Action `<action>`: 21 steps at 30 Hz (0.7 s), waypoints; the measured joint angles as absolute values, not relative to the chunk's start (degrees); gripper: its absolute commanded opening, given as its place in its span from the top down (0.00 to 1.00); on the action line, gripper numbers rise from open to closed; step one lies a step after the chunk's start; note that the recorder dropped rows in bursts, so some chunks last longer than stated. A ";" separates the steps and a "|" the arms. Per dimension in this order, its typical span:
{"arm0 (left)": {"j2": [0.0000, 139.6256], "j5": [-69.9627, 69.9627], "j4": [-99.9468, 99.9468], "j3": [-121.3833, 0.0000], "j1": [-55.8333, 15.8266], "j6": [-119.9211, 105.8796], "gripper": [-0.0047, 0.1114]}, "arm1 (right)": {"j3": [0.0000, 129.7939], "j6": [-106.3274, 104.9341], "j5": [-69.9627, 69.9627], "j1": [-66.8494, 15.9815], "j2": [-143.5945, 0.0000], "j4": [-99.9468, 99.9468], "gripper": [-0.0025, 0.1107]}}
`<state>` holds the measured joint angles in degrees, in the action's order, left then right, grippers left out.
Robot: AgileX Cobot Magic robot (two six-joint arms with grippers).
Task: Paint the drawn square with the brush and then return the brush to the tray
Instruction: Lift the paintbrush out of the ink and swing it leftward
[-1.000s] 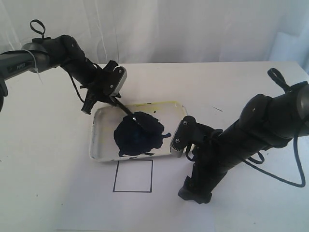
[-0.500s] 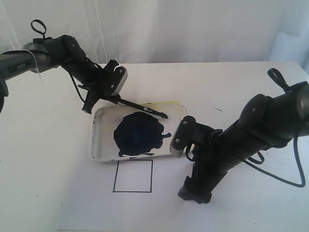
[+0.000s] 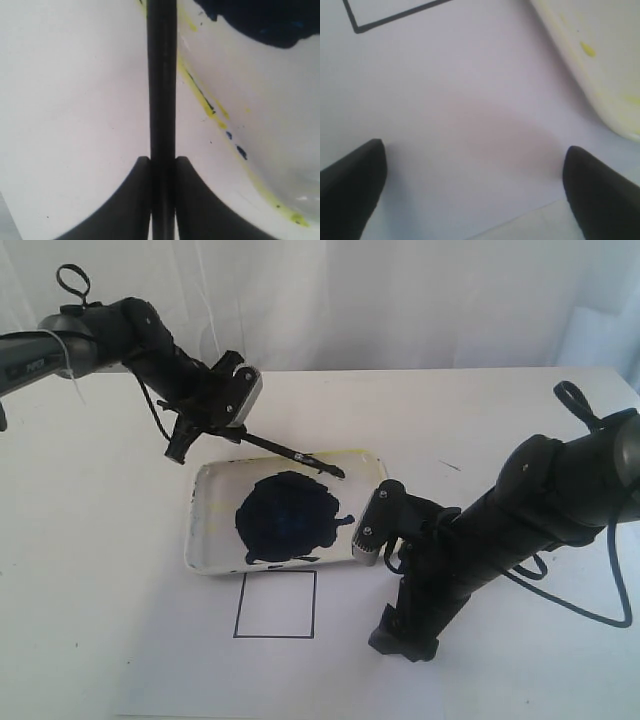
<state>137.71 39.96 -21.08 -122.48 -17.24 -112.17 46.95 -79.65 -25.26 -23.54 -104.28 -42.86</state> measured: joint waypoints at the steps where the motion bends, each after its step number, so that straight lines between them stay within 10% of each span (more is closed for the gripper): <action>1: 137.21 40.39 -21.07 -122.48 -17.24 -112.17 0.96 | 46.95 -79.65 -25.26 -23.54 -104.28 -42.86 0.19; 21: 122.56 48.14 -10.05 -113.39 -17.24 -103.14 0.96 | 46.95 -79.65 -25.26 -23.54 -104.28 -42.86 0.19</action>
<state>122.56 48.14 -10.05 -113.39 -17.24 -103.14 46.95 -79.65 -25.26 -23.54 -104.28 -42.86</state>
